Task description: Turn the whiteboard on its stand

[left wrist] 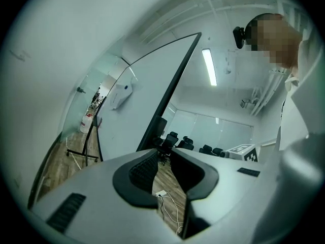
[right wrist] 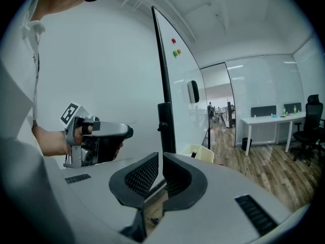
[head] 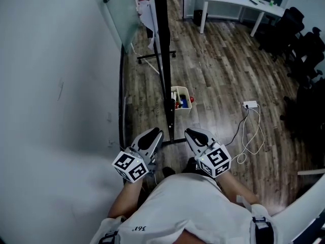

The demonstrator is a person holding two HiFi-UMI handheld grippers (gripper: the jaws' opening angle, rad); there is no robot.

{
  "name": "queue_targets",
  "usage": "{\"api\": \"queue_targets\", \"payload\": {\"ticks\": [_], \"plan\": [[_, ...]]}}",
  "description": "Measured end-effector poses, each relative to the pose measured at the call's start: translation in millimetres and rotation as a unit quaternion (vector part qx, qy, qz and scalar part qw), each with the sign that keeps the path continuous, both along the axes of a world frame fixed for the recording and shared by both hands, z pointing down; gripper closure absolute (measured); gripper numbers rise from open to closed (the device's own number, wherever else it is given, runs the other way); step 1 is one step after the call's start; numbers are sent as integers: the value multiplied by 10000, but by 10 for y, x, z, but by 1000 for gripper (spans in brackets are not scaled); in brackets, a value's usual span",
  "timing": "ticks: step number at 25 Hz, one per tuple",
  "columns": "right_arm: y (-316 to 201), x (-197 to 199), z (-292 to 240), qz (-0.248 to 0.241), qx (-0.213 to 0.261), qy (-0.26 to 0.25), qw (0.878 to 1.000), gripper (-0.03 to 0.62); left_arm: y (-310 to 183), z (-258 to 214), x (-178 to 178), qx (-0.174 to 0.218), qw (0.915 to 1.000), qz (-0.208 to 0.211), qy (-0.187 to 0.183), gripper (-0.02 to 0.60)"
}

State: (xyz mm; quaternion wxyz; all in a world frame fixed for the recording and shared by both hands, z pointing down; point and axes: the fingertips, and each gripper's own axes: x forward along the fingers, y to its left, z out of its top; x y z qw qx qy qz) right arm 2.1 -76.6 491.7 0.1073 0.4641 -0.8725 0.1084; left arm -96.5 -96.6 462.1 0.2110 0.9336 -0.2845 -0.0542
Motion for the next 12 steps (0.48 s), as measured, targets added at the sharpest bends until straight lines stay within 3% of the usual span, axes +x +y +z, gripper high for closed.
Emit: {"api": "queue_targets", "payload": {"ticks": [12], "plan": [[-180, 306, -93, -668, 111, 71, 9977, 539, -86, -149, 304, 218, 9967, -784, -62, 489]]}}
